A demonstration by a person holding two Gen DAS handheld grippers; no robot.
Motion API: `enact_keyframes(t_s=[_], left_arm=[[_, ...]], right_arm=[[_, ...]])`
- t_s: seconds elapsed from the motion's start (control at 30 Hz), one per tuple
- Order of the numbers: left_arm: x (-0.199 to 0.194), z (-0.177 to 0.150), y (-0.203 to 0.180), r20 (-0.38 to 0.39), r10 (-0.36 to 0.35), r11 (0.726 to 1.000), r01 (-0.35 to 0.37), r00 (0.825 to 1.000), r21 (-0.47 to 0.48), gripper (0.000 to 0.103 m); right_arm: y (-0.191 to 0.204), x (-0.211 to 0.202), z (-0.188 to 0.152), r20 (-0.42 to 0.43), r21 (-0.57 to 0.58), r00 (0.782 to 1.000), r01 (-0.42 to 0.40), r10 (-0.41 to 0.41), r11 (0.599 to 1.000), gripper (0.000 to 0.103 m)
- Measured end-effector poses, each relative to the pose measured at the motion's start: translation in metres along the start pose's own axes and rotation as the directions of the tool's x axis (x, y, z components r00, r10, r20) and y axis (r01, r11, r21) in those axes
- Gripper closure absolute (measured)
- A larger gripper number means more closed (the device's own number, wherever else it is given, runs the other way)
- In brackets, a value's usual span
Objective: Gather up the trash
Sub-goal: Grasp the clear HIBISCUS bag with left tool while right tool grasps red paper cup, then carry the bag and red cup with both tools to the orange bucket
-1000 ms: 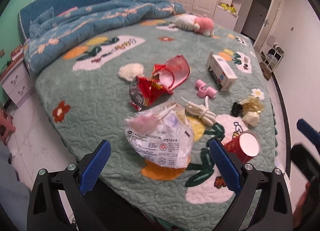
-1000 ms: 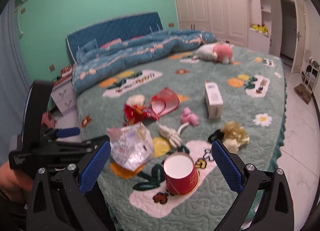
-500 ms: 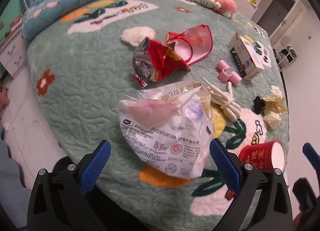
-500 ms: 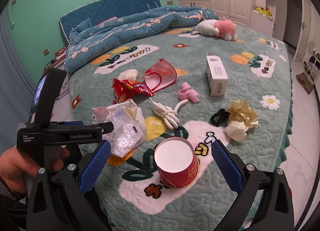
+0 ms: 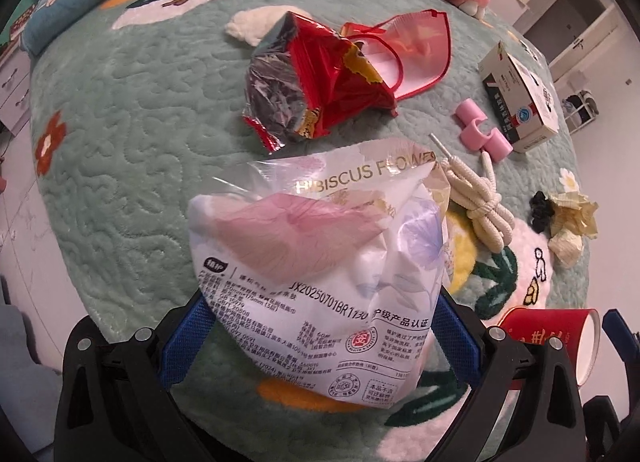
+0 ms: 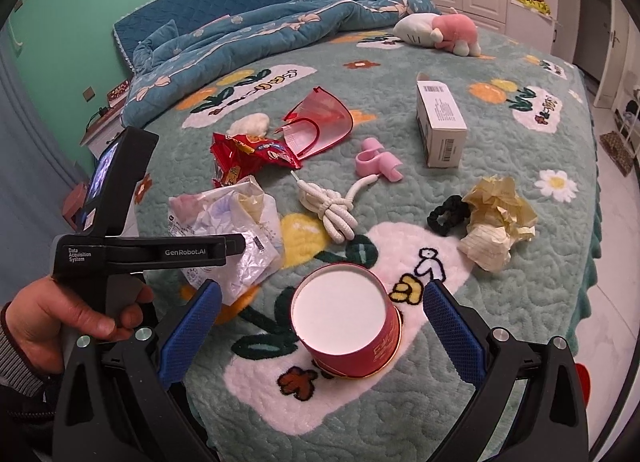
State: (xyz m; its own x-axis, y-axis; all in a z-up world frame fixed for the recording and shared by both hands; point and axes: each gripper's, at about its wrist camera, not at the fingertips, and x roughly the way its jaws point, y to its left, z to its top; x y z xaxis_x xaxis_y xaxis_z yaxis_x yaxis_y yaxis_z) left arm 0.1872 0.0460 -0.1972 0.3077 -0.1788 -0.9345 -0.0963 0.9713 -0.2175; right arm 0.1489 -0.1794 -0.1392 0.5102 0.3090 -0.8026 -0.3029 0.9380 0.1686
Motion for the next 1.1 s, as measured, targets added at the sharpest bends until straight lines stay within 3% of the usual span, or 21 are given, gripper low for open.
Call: enact_keyframes(t_s=[0.07, 0.2, 0.27, 0.37, 0.47, 0.57, 0.77, 0.97, 1.1], left_arm=[[0.000, 0.001, -0.002, -0.008, -0.016, 1.000, 0.017, 1.000, 0.014, 0.027], [-0.003, 0.000, -0.003, -0.011, -0.041, 0.999, 0.041, 0.999, 0.033, 0.047], [-0.007, -0.001, -0.004, 0.001, -0.058, 0.997, 0.058, 0.998, 0.049, 0.067], [-0.018, -0.003, -0.008, 0.017, -0.077, 0.994, 0.076, 0.997, 0.079, 0.080], [-0.029, -0.008, -0.012, 0.035, -0.089, 0.989, 0.084, 0.995, 0.120, 0.083], [-0.037, -0.011, -0.016, 0.045, -0.109, 0.984, 0.102, 0.993, 0.148, 0.085], [-0.042, -0.012, -0.018, 0.057, -0.143, 0.980, 0.134, 0.988, 0.145, 0.086], [-0.043, -0.014, -0.016, 0.055, -0.148, 0.980, 0.139, 0.987, 0.144, 0.086], [-0.044, -0.014, -0.019, 0.056, -0.154, 0.978, 0.144, 0.986, 0.153, 0.086]], right_arm=[[-0.001, 0.001, 0.000, 0.000, 0.000, 1.000, -0.003, 0.003, 1.000, 0.004], [-0.001, 0.003, 0.000, 0.001, -0.006, 1.000, -0.006, 0.006, 1.000, 0.004], [-0.002, 0.004, -0.001, -0.002, -0.006, 1.000, -0.003, 0.003, 1.000, 0.004], [-0.005, 0.005, -0.004, -0.003, 0.005, 1.000, -0.007, 0.007, 1.000, 0.004], [-0.008, 0.006, -0.005, 0.001, 0.004, 1.000, 0.002, -0.002, 1.000, 0.004], [-0.010, 0.010, -0.006, -0.010, -0.008, 1.000, 0.019, -0.019, 1.000, 0.014], [-0.014, 0.020, -0.007, -0.033, -0.012, 0.999, 0.028, -0.028, 1.000, 0.015], [-0.018, 0.037, -0.012, -0.092, -0.018, 0.995, 0.031, -0.032, 0.999, 0.041], [-0.019, 0.039, -0.015, -0.091, -0.031, 0.995, 0.026, -0.029, 0.999, 0.044]])
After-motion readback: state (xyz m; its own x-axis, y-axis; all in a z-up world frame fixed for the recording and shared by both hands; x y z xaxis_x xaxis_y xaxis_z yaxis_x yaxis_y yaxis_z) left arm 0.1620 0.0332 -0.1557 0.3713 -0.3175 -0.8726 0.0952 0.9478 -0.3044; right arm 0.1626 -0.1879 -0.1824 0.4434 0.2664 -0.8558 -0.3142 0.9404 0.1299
